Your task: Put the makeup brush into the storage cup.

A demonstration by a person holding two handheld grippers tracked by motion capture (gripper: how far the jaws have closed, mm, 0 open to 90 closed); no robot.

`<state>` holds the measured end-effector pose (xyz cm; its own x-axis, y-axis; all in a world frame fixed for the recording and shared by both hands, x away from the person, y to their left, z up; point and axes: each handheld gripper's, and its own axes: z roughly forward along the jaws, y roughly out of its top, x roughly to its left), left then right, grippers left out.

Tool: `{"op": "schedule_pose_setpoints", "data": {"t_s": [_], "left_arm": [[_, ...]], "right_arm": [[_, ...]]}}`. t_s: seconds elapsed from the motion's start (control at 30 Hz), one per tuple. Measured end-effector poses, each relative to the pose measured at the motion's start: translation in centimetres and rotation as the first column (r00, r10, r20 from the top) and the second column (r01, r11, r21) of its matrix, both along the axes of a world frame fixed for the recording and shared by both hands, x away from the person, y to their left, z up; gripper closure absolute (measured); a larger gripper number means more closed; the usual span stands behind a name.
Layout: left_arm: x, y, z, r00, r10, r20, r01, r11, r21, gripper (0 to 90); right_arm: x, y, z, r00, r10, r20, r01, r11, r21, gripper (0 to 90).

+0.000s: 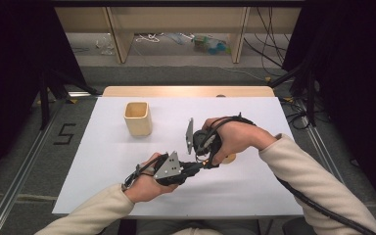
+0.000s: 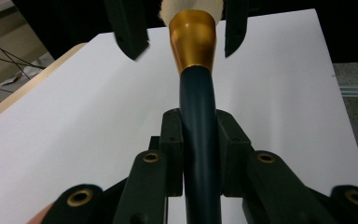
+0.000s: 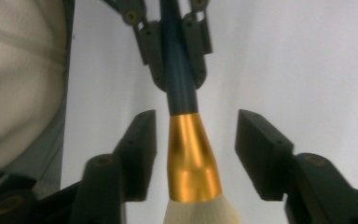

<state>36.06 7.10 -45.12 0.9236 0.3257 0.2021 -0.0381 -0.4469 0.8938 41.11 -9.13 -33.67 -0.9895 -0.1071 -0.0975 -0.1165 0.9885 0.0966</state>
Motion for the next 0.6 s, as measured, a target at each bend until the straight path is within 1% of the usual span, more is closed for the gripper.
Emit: {"op": "schedule_pose_setpoints", "data": {"t_s": [0.03, 0.07, 0.1, 0.13, 0.17, 0.2, 0.23, 0.27, 0.3, 0.33, 0.37, 0.4, 0.43, 0.47, 0.5, 0.53, 0.57, 0.6], "left_arm": [[0.0, 0.1, 0.0, 1.0000, 0.007, -0.003, -0.007, 1.0000, -0.001, 75.4], [0.0, 0.1, 0.1, 0.9999, 0.015, -0.006, -0.016, 0.9998, -0.011, 75.4], [0.1, 0.3, 0.1, 0.9998, 0.020, -0.003, -0.020, 0.9997, -0.010, 75.4], [0.1, 0.3, 0.1, 0.9997, 0.022, -0.003, -0.023, 0.9996, -0.016, 75.4], [0.1, 0.4, 0.2, 0.9996, 0.028, 0.000, -0.028, 0.9994, -0.021, 75.4], [0.3, 0.4, 0.3, 0.9996, 0.024, 0.015, -0.024, 0.9995, -0.018, 75.4], [0.3, 0.4, 0.3, 0.9996, 0.024, 0.015, -0.024, 0.9995, -0.018, 75.4], [0.2, 0.5, 0.3, 0.9992, 0.040, 0.006, -0.040, 0.9987, -0.030, 75.4], [0.3, 0.6, 0.4, 0.9992, 0.037, 0.018, -0.036, 0.9988, -0.032, 75.3], [0.3, 0.6, 0.4, 0.9988, 0.048, 0.001, -0.048, 0.9977, -0.049, 75.4], [0.4, 0.7, 0.5, 0.9989, 0.044, 0.017, -0.043, 0.9979, -0.047, 75.4], [0.4, 0.7, 0.5, 0.9989, 0.044, 0.017, -0.043, 0.9979, -0.047, 75.3], [0.4, 0.8, 0.5, 0.9977, 0.067, 0.007, -0.066, 0.9959, -0.062, 75.3], [0.6, 1.0, 0.6, 0.9979, 0.061, 0.024, -0.059, 0.9963, -0.062, 75.4], [0.5, 1.0, 0.7, 0.9969, 0.077, 0.016, -0.076, 0.9945, -0.073, 75.4], [0.7, 1.2, 0.8, 0.9968, 0.075, 0.026, -0.073, 0.9948, -0.071, 75.4], [0.7, 1.2, 0.8, 0.9960, 0.087, 0.020, -0.085, 0.9931, -0.081, 75.3], [0.8, 1.4, 0.9, 0.9952, 0.091, 0.035, -0.088, 0.9928, -0.082, 75.3]], "right_arm": [[0.1, -0.2, 0.3, 0.9998, -0.016, 0.011, 0.015, 1.000, 0.023, 41.5], [0.2, -0.5, 0.5, 0.9992, -0.037, 0.013, 0.036, 0.998, 0.056, 39.1], [0.3, -0.9, 0.6, 0.9979, -0.060, 0.026, 0.057, 0.994, 0.096, 36.7], [0.4, -1.2, 0.8, 0.9959, -0.082, 0.037, 0.077, 0.988, 0.131, 33.6], [0.4, -1.6, 1.0, 0.9915, -0.121, 0.046, 0.112, 0.980, 0.164, 32.2], [0.5, -2.1, 1.1, 0.9878, -0.142, 0.064, 0.126, 0.970, 0.208, 30.8], [0.5, -2.1, 1.1, 0.9878, -0.142, 0.064, 0.126, 0.970, 0.208, 30.8], [0.6, -2.9, 1.5, 0.9804, -0.184, 0.069, 0.154, 0.937, 0.315, 27.3], [0.6, -3.4, 1.7, 0.9753, -0.215, 0.051, 0.184, 0.918, 0.352, 24.4], [0.6, -3.9, 1.9, 0.9718, -0.230, 0.054, 0.190, 0.899, 0.395, 23.1], [0.6, -4.3, 2.1, 0.9633, -0.255, 0.084, 0.192, 0.871, 0.452, 23.4], [0.5, -4.8, 2.4, 0.9573, -0.278, 0.078, 0.206, 0.846, 0.493, 22.3], [0.4, -5.3, 2.5, 0.9491, -0.307, 0.072, 0.223, 0.815, 0.535, 20.3], [0.3, -5.8, 2.6, 0.9387, -0.338, 0.069, 0.238, 0.779, 0.580, 20.1], [0.2, -6.3, 2.7, 0.9287, -0.366, 0.061, 0.251, 0.741, 0.623, 20.6], [0.1, -6.7, 2.8, 0.9197, -0.389, 0.052, 0.259, 0.702, 0.664, 19.6], [0.0, -7.2, 2.8, 0.9110, -0.411, 0.031, 0.274, 0.660, 0.699, 19.1], [-0.1, -7.7, 2.8, 0.8990, -0.438, 0.014, 0.289, 0.616, 0.733, 19.3]]}}
